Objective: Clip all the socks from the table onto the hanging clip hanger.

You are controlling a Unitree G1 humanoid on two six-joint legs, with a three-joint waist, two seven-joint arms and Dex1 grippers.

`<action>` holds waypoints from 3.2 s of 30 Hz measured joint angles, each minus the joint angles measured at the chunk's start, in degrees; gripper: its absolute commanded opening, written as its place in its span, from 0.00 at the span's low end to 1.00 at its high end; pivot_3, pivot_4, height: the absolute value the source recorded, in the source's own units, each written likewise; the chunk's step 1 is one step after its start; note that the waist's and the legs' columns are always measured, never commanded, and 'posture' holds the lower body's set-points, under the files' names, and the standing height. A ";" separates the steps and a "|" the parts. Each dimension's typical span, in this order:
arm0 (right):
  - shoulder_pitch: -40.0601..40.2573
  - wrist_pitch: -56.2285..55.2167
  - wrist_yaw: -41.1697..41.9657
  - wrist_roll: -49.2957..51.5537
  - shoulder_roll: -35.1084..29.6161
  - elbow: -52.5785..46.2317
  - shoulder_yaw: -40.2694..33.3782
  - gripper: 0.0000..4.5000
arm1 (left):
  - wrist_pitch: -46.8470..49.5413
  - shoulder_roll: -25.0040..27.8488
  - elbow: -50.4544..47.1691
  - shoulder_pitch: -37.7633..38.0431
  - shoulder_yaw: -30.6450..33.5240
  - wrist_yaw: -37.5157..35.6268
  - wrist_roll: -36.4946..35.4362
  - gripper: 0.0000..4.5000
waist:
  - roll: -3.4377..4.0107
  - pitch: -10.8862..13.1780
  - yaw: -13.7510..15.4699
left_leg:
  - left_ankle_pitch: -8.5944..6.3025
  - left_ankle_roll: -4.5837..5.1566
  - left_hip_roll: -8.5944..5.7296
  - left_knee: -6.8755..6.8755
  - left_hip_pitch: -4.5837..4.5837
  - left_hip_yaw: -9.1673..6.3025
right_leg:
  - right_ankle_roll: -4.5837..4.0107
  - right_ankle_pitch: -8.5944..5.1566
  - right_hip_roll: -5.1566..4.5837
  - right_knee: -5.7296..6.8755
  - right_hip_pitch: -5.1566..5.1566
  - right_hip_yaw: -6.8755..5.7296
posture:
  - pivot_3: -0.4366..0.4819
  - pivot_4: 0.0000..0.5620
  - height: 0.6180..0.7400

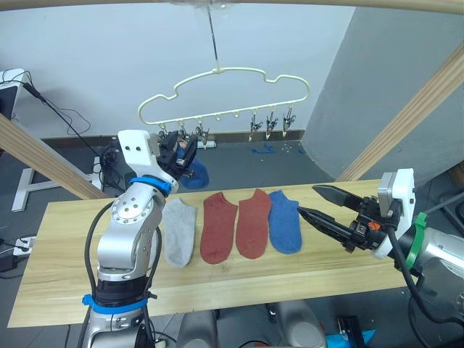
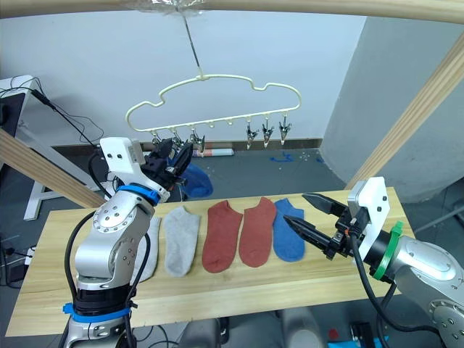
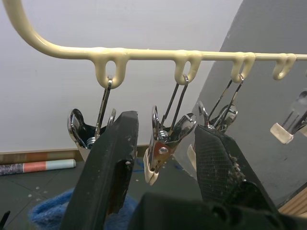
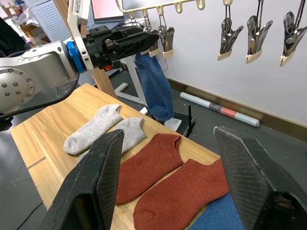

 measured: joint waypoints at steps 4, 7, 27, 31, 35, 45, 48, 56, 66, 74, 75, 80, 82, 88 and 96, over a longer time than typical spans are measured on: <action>0.27 -0.06 -0.32 0.00 0.00 0.00 0.19 0.69 | -1.05 -0.18 2.70 -1.85 0.00 0.75 0.74 0.49 | 0.00 0.00 -0.01 | 0.00 0.00 0.00 0.00 0.00 0.01 | 0.01 0.00 0.00 -0.01 0.00 0.01 | 0.14 0.59 1.00; 0.30 -0.09 -0.73 0.00 -0.01 0.00 0.29 0.69 | -1.34 -0.28 3.58 -2.08 0.00 0.83 0.74 0.49 | 0.00 0.01 -0.02 | 0.00 0.00 0.00 -0.02 -0.02 0.01 | 0.01 0.00 0.00 -0.05 -0.01 0.01 | 0.14 0.59 1.00; 0.51 -0.16 -1.50 -0.02 -0.01 -0.01 0.98 0.69 | -1.45 -1.60 5.14 -4.66 0.10 0.99 0.70 0.49 | 0.00 0.14 -0.05 | -0.01 0.00 0.00 -0.04 -0.17 -0.02 | 0.02 -0.01 0.00 -0.22 -0.08 -0.03 | 0.14 0.60 1.00; 0.52 -0.17 -1.90 -0.02 -0.01 -0.01 1.52 0.70 | -1.45 -1.62 5.24 -4.67 0.10 0.99 0.70 0.45 | 0.00 0.14 -0.07 | -0.01 0.00 0.00 -0.04 -0.18 -0.02 | 0.02 -0.01 0.00 -0.24 -0.08 -0.03 | 0.13 0.60 1.00; 0.56 -0.18 -2.21 -0.02 -0.01 -0.02 1.92 0.70 | -1.45 -1.75 5.36 -4.82 0.11 1.05 0.66 0.21 | -0.01 0.16 -0.10 | -0.01 0.00 0.00 -0.04 -0.19 -0.02 | 0.02 -0.01 0.00 -0.24 -0.08 -0.03 | 0.14 0.60 1.00; 0.56 -0.21 -2.29 -0.01 -0.01 -0.41 2.04 0.70 | -1.31 -1.82 5.37 -5.13 0.46 1.23 0.27 0.06 | -0.02 0.28 -0.10 | -0.01 0.00 0.01 -0.05 -0.18 -0.02 | 0.02 -0.01 0.00 -0.24 -0.08 -0.03 | 0.14 0.61 1.00; -0.57 0.12 -2.59 0.04 -0.43 -0.32 2.52 0.70 | -0.06 -2.10 5.09 -5.49 2.23 1.10 -1.78 0.06 | -0.03 0.34 -0.11 | -0.01 0.00 0.01 -0.05 -0.18 -0.02 | 0.02 -0.01 0.00 -0.24 -0.08 -0.03 | 0.14 0.61 1.00; -12.63 10.34 -8.28 -2.79 -3.93 8.05 11.46 0.99 | 8.13 -2.18 2.05 -6.02 7.93 1.17 -10.98 0.06 | -0.03 0.44 -0.87 | -0.01 0.00 0.01 -0.07 -0.22 -0.04 | 0.05 0.01 0.00 -0.23 -0.12 -0.05 | 0.18 0.61 1.00; -28.90 22.12 -16.35 -11.32 5.73 18.51 22.20 0.99 | 18.88 -4.26 -2.18 -8.08 12.56 6.04 -24.33 0.06 | -0.03 0.79 -1.29 | -0.01 0.00 -0.01 -0.20 -0.30 -0.03 | -0.13 0.13 -0.05 -0.24 -0.26 -0.03 | 0.20 0.65 1.00; -31.18 29.15 -19.73 -20.35 9.96 24.52 29.48 0.99 | 22.53 -3.11 -4.64 -7.53 14.45 9.93 -28.85 0.06 | -0.03 1.53 -1.13 | 0.00 0.00 -0.06 -0.53 -0.34 0.07 | -0.16 0.15 -0.19 -0.27 -0.50 0.02 | 0.24 0.69 1.00; -31.10 29.18 -19.69 -21.48 10.65 25.54 30.65 0.99 | 22.68 -2.61 -5.00 -7.23 14.70 9.99 -29.27 0.06 | -0.04 1.65 -1.10 | 0.00 0.00 -0.05 -0.57 -0.41 0.09 | -0.17 0.15 -0.18 -0.23 -0.66 0.05 | 0.24 0.69 1.00; -31.22 27.86 -18.24 -27.76 12.72 29.78 34.61 0.99 | 22.93 -2.04 -5.56 -6.97 14.80 10.99 -30.91 0.06 | 0.02 1.90 -0.88 | 0.01 -0.01 -0.02 -0.61 -0.61 0.12 | -0.18 0.16 -0.19 -0.19 -0.95 0.12 | 0.25 0.71 1.00; -31.39 26.47 -17.57 -30.40 13.10 31.52 35.88 0.99 | 23.20 -1.82 -5.64 -6.94 14.86 11.29 -31.84 0.06 | 0.04 1.94 -0.84 | 0.01 -0.01 -0.03 -0.61 -0.62 0.12 | -0.18 0.16 -0.21 -0.21 -0.95 0.13 | 0.25 0.71 1.00; -33.53 21.49 -14.20 -37.14 15.44 38.65 38.36 0.99 | 23.65 -1.02 -6.41 -6.58 14.83 12.36 -32.98 0.06 | 0.10 2.36 -0.78 | 0.01 -0.01 -0.05 -0.60 -0.61 0.15 | -0.18 0.16 -0.19 -0.12 -0.98 0.12 | 0.27 0.72 1.00; -36.29 16.10 -9.25 -43.92 15.87 44.50 38.84 0.99 | 23.64 -0.83 -7.89 -5.92 14.78 13.59 -33.79 0.06 | 0.11 2.73 -0.18 | 0.01 -0.01 -0.05 -0.61 -0.60 0.15 | -0.18 0.16 -0.19 -0.10 -0.99 0.14 | 0.30 0.73 1.00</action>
